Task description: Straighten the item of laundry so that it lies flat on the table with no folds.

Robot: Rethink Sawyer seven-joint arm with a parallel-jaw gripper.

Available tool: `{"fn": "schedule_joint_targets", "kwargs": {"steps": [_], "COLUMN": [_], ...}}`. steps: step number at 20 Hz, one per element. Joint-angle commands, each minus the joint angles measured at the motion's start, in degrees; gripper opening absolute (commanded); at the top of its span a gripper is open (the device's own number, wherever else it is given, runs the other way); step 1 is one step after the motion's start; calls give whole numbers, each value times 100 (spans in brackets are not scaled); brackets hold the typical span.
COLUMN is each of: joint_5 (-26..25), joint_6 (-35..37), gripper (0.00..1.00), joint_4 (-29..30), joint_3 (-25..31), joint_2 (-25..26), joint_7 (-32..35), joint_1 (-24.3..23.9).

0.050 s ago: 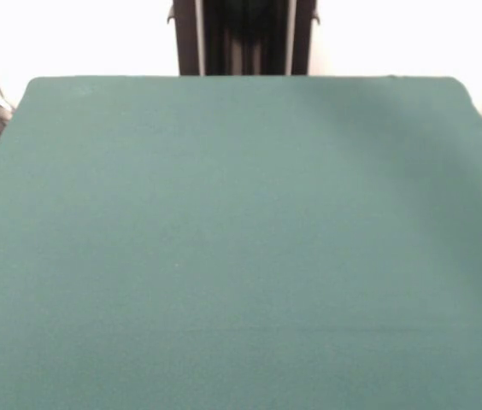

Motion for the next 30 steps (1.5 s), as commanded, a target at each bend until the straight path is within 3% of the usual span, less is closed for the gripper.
{"fn": "schedule_joint_targets", "kwargs": {"steps": [1, 6, 14, 22, 25, 30], "joint_5": [-291, -533, -1318, -3506, -4457, -5393], "joint_6": [-42, 10, -71, -562, -883, -1425], "gripper": [0, 0, 0, 0, 0, 0], "joint_4": [-70, -55, 39, 875, 1730, 2951], "joint_3": [-227, -126, 687, 2912, 3774, 4698], "joint_2": [-421, -454, -403, -360, -554, -977], "joint_7": [-1200, -1265, -1487, -1959, -2403, -2998], "joint_1": [43, 64, 93, 544, 915, 1307]}}
